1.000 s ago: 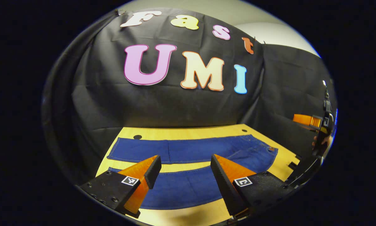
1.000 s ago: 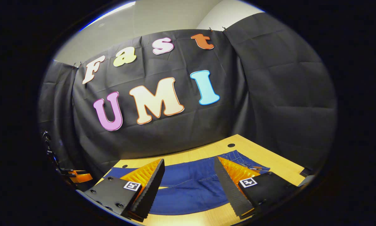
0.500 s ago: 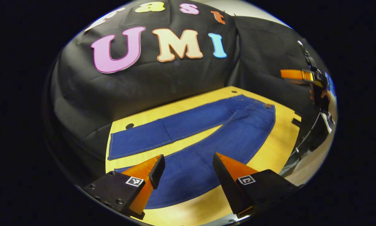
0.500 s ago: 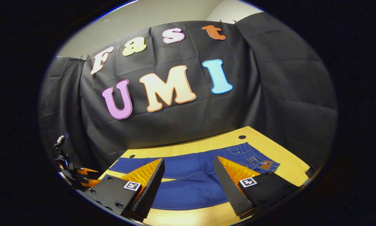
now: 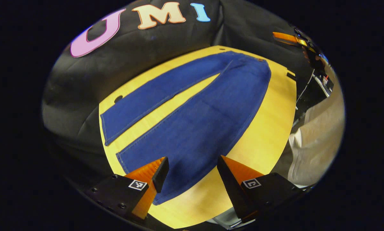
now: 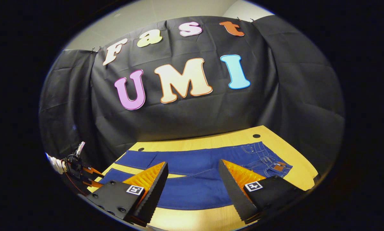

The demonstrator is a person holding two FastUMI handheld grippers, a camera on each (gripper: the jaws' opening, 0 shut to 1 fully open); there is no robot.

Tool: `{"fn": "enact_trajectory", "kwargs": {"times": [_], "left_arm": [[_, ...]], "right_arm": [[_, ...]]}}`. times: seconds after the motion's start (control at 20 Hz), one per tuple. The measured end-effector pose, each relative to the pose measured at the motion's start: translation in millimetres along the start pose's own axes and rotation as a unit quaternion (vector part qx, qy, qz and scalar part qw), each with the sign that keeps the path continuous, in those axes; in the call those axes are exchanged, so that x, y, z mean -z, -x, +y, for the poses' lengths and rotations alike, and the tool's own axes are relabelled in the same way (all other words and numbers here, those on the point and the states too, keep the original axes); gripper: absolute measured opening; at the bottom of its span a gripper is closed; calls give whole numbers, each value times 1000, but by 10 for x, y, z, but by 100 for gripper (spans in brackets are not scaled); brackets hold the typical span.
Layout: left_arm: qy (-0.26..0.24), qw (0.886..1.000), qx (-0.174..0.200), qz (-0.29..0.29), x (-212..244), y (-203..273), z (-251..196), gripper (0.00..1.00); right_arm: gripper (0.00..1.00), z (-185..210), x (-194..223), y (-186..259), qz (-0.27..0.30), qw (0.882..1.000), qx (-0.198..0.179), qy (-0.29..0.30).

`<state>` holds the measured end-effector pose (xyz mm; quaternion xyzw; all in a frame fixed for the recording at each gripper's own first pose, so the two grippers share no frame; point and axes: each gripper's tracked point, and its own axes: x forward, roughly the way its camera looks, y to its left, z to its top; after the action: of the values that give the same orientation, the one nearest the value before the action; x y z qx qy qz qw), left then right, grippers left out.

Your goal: Grasp the waist and the cuffs of the jeans and fold them to make the two legs overlap; first hold the waist and fold one-third of the jeans toward the cuffs, then hold the cuffs and fold the remaining one-third in the same direction to finish folding.

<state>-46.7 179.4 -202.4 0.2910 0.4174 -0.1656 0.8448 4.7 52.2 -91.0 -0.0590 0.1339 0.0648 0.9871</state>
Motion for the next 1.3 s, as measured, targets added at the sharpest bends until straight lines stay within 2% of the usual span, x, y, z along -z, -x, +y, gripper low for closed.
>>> {"fn": "enact_trajectory", "kwargs": {"times": [0.35, 0.65, 0.8, 0.95, 1.0, 1.2, 1.3], "left_arm": [[-28, 994, -3, 108, 670, -34, 317, 91], [-62, 984, -1, 168, 922, -137, 372, 91], [-76, 981, 6, 178, 915, -185, 363, 92], [-71, 976, 30, 202, 975, -195, 329, 91], [-71, 974, 39, 211, 971, -211, 329, 87], [-61, 965, 73, 246, 1003, -239, 301, 87], [-77, 962, 80, 248, 985, -257, 288, 88]], "right_arm": [[98, -73, 115, 3, 14, 1000, 7, 4], [98, -245, 111, -29, 11, 1000, 26, 6], [98, -315, 114, -32, 10, 999, 33, 3], [98, -359, 143, -34, 15, 999, 38, 4], [98, -360, 163, -26, 17, 999, 38, 5], [98, -343, 199, -5, 20, 999, 34, -2], [98, -328, 218, 1, 23, 999, 33, -1]]}}
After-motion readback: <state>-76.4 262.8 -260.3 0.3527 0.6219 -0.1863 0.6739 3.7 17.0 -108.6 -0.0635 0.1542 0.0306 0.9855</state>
